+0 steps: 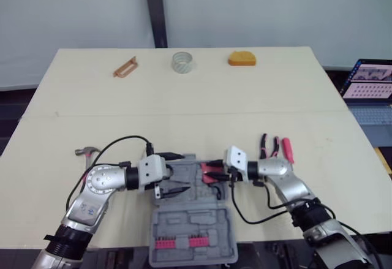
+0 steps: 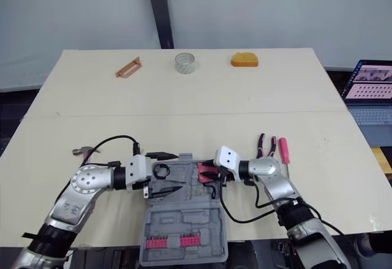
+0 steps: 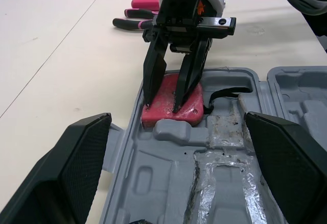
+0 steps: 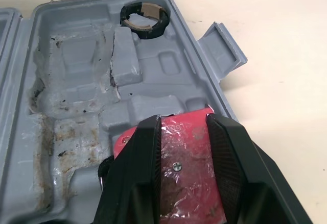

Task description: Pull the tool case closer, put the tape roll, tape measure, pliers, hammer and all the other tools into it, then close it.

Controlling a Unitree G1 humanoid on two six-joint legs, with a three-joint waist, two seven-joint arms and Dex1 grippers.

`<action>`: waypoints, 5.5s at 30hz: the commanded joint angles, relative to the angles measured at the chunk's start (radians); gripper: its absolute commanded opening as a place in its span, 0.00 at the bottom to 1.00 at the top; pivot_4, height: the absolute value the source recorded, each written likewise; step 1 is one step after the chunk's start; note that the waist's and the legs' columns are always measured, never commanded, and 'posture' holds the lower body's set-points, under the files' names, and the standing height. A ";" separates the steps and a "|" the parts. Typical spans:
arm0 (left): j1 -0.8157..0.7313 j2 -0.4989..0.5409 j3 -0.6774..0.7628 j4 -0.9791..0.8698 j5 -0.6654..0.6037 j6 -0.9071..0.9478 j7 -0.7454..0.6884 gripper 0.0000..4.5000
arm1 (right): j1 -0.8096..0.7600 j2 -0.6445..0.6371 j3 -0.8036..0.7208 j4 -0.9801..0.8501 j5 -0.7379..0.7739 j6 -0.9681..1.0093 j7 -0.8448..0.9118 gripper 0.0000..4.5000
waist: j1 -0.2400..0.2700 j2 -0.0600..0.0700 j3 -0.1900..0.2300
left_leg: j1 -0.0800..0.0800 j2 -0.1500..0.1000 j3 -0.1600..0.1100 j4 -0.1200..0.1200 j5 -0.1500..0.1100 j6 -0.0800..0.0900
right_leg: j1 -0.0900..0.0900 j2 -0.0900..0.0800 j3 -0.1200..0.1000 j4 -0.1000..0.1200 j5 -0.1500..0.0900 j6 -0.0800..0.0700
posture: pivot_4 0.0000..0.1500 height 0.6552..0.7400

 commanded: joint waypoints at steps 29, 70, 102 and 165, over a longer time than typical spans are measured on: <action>-0.037 -0.010 0.029 0.015 -0.012 -0.003 0.002 1.00 | 0.028 0.060 -0.028 0.269 -0.023 -0.057 0.045 0.33 | -0.001 0.004 -0.019 | 0.001 0.001 -0.001 -0.001 0.000 0.000 | 0.002 0.001 0.000 -0.002 0.000 0.000 | 1.00 1.00; 0.505 0.175 0.887 0.325 -0.162 0.080 0.132 1.00 | 0.308 -0.491 -0.730 0.136 0.253 0.297 -0.003 0.98 | 0.000 0.012 0.002 | -0.017 0.001 0.002 0.000 -0.001 0.000 | -0.016 0.001 0.000 -0.004 0.000 0.000 | 1.00 1.00; 0.246 0.124 0.498 0.037 -0.202 0.160 0.118 1.00 | 0.440 -0.188 -0.703 -0.527 0.358 0.647 -0.465 0.98 | 0.017 0.011 0.003 | -0.017 0.001 0.002 0.003 -0.001 0.000 | -0.016 0.001 0.001 0.000 0.000 0.000 | 1.00 1.00; -0.142 -0.003 0.053 -0.020 -0.116 0.111 -0.074 1.00 | 0.360 -0.059 -0.373 -0.756 0.122 0.665 -0.599 0.22 | -0.007 0.013 0.004 | -0.017 0.001 0.002 0.002 0.000 0.000 | -0.017 0.002 0.002 0.001 0.000 0.000 | 1.00 1.00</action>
